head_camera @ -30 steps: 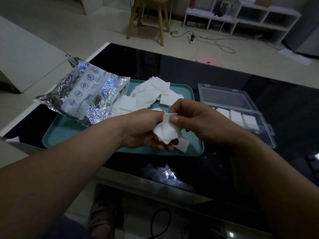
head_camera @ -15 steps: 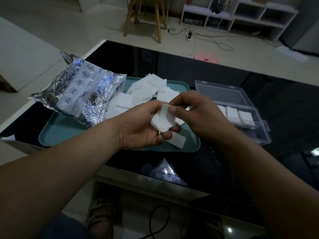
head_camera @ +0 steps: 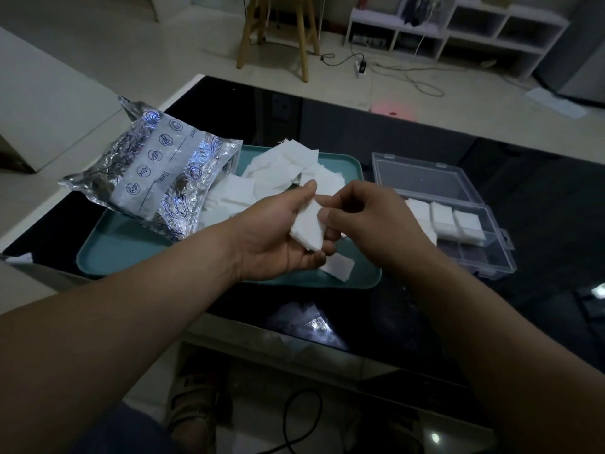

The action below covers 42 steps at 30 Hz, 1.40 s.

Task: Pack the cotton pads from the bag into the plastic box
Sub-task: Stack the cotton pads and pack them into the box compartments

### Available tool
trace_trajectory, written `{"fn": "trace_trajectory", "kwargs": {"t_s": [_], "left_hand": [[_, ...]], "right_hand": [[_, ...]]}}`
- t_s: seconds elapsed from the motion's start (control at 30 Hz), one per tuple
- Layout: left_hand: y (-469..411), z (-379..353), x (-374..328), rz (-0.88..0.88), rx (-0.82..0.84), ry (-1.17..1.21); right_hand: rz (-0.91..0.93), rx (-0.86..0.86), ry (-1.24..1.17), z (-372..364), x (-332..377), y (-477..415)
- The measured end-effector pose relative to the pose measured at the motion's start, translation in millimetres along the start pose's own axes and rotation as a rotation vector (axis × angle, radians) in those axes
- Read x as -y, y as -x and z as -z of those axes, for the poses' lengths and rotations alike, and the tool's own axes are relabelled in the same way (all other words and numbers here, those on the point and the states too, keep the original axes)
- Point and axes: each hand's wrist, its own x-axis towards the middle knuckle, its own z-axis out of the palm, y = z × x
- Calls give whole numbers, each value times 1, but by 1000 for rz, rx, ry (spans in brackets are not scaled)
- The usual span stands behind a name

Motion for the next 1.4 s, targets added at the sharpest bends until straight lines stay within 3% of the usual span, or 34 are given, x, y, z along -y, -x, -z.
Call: {"fn": "trace_trajectory", "kwargs": {"t_s": [0.1,0.23,0.37,0.43,0.53,0.63,0.83,1.03,1.23,1.33,1.4], "left_hand": [[-1,1,1,-14,-33,41],[-3,4,1,-42,-22,62],[-2,-1,3,-38,-38,84],[-3,-1,1,-70,-140,121],[-7,6,-3,-115,-355,171],[-13,15,-3,-122,-455,110],[-22,17,-10,-132,-490,14],[-22,18,-8,-86,-510,-42],[-21,16,-8,-100,-498,-84],[-21,14,-10,-147,-477,-82],[-20,13,-12,-172,-458,-72]], "right_hand": [[143,-101,178,-2,3,1],[230,167,196,-8,7,8],[268,127,226,-15,4,4],[246,125,178,-8,6,-4],[119,-45,184,16,6,-24],[38,-137,337,29,-4,-44],[2,88,807,1,-12,-60],[21,4,934,-17,-18,-63],[94,-103,763,-9,-25,-61],[73,-174,439,0,-15,-55],[-33,-119,123,3,-7,-48]]}}
